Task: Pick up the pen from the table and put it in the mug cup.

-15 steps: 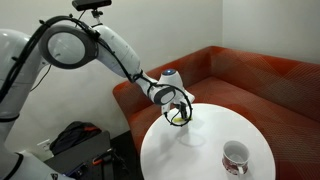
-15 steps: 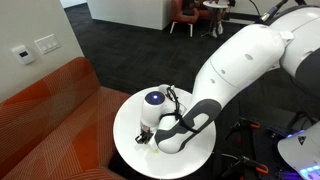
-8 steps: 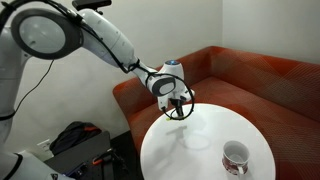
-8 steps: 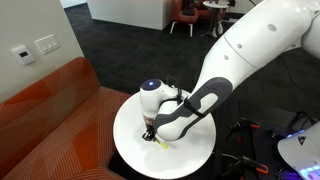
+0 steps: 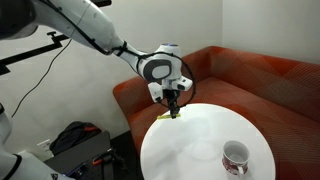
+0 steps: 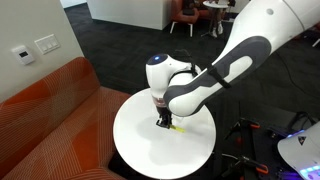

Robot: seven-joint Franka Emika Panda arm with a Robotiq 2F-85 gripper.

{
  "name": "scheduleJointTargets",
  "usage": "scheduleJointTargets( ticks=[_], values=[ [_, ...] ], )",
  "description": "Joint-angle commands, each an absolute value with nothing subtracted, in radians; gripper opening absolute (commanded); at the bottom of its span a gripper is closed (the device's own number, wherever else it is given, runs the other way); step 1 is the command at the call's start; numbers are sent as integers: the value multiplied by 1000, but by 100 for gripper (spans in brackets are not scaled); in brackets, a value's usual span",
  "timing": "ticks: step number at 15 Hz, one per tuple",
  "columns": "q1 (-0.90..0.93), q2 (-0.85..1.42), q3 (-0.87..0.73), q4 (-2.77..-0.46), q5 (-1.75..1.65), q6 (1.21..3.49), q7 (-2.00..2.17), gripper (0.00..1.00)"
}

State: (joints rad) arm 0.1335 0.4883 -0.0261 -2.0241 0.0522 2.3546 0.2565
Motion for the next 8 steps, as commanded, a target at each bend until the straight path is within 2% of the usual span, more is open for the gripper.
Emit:
scheduleJointTargets(
  ticks=[1, 8],
  values=[
    [129, 359, -56, -2117, -26, 2305, 277, 5],
    [153, 310, -142, -2154, -232, 2386, 555, 5]
  ],
)
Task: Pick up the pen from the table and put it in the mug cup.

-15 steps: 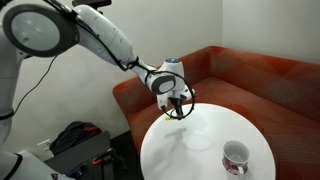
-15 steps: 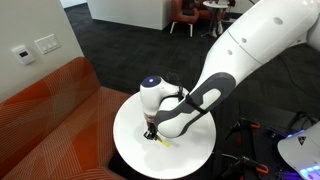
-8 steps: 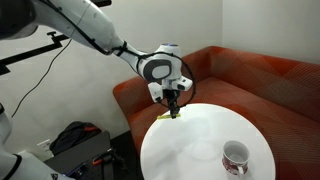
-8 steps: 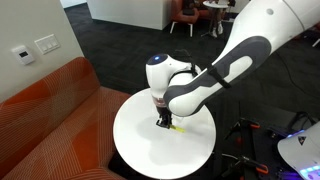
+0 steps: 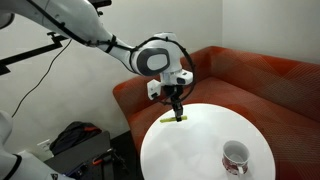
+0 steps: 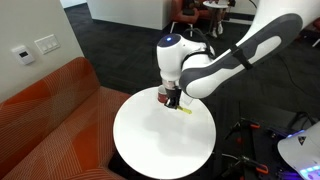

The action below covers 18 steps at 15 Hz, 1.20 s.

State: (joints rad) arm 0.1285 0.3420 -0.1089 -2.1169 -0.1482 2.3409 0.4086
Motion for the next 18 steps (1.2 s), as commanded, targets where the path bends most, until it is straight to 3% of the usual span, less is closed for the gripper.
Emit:
scheduleJointTargets(
  ticks=[1, 3, 4, 8, 9, 18],
  values=[
    [164, 316, -157, -2152, -274, 2412, 635, 5],
    [183, 328, -181, -2145, -349, 2454, 775, 5],
    [140, 339, -140, -2122, -295, 2409, 660, 20],
    [154, 339, -151, -2127, -336, 2428, 747, 20],
    [155, 339, -151, -2127, -336, 2428, 749, 5],
    [328, 412, -312, -2080, -645, 2529, 1492, 5]
  ],
)
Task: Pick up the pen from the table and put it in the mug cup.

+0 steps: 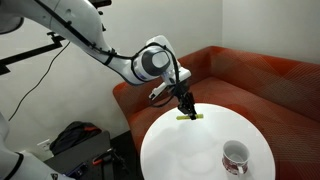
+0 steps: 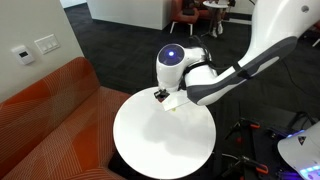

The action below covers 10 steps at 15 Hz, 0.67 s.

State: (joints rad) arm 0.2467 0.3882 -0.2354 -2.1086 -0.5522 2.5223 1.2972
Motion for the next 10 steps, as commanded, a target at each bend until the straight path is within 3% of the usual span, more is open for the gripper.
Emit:
scheduleJointTargets(
  ticks=[1, 6, 10],
  values=[
    [352, 418, -335, -2075, -687, 2521, 1572, 5],
    [458, 429, -427, -2059, -879, 2448, 1950, 5],
    [349, 408, -287, -2039, -1058, 2258, 2229, 5]
  ],
)
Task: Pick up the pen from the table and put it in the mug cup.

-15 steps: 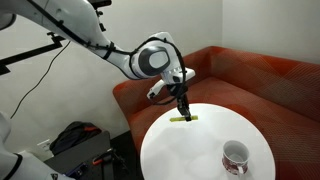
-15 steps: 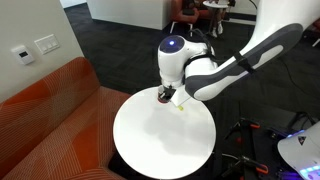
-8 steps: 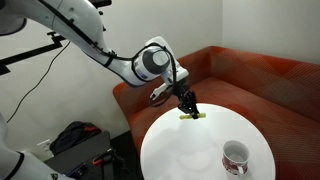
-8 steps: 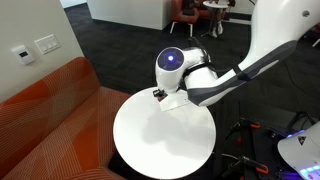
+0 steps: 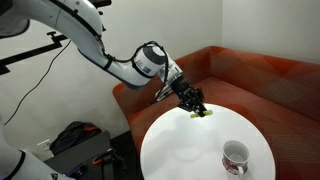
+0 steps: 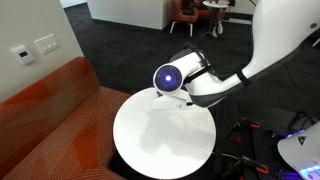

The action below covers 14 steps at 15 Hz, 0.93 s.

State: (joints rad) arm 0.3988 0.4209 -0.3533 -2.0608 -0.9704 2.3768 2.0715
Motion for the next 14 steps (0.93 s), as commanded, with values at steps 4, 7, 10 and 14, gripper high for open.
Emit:
scheduleJointTargets(
  ticks=[4, 7, 10, 14],
  values=[
    [265, 403, -203, -2015, -1135, 2079, 2391, 5],
    [200, 402, -161, -1995, -1166, 1995, 2436, 5],
    [145, 416, -136, -1967, -1190, 1954, 2454, 5],
    [100, 445, -115, -1935, -1243, 1957, 2461, 5]
  ],
)
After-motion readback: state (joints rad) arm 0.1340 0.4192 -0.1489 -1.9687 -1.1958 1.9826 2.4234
